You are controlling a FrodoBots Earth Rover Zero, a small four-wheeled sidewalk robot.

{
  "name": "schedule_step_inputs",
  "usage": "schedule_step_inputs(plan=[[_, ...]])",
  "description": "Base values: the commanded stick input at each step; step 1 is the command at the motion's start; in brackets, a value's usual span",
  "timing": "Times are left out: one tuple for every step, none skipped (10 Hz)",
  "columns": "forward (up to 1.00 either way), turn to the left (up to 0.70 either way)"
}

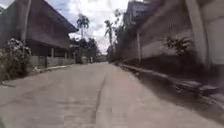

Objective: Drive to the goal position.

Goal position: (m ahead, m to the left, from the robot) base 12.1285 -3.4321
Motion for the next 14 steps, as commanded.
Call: schedule_step_inputs(plan=[[1.0, 0.0], [1.0, 0.0], [1.0, -0.23], [1.0, -0.36], [1.0, -0.37], [1.0, -0.27], [1.0, -0.1], [1.0, -0.02], [1.0, 0.0], [1.0, 0.0], [1.0, 0.01], [1.0, 0.02], [1.0, 0.02], [1.0, 0.02]])
